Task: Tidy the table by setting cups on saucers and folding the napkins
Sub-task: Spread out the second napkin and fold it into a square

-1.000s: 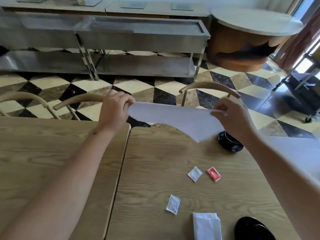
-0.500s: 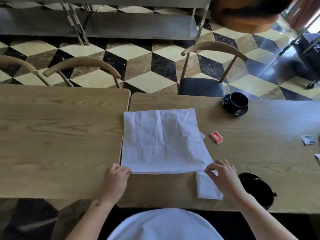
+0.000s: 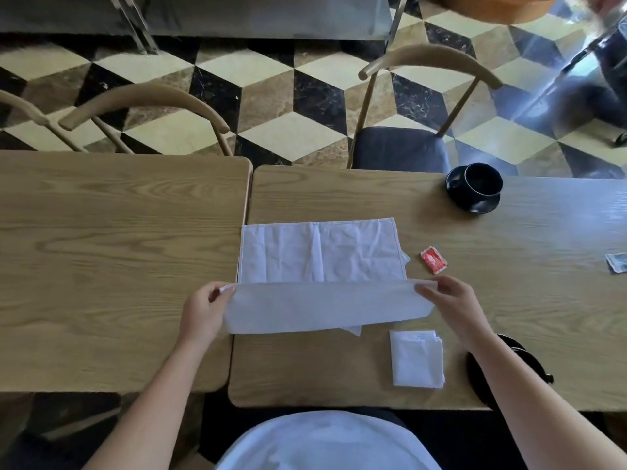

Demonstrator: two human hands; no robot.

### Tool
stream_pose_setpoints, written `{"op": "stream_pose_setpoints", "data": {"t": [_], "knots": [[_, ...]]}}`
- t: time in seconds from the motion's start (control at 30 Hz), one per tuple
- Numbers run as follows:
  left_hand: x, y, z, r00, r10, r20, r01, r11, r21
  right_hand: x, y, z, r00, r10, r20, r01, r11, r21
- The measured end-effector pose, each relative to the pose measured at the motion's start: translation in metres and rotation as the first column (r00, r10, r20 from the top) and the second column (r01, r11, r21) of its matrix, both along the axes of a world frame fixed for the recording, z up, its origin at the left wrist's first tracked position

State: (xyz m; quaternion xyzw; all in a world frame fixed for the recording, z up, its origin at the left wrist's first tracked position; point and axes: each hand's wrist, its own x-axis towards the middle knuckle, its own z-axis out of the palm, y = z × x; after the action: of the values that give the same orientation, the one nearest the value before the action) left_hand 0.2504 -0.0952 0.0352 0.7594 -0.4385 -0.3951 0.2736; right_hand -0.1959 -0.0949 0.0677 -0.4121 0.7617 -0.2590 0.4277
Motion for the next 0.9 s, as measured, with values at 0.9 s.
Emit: {"op": "stream_pose_setpoints", "data": {"t": [0.9], "knots": [[-0.026,-0.185,-0.085,0.911,0.402,0.094,-0.411,0.905,0.109,0.010,-0.203,-0.093,0.994,0.015,-0.109,0.012,0.969,0.245]]}}
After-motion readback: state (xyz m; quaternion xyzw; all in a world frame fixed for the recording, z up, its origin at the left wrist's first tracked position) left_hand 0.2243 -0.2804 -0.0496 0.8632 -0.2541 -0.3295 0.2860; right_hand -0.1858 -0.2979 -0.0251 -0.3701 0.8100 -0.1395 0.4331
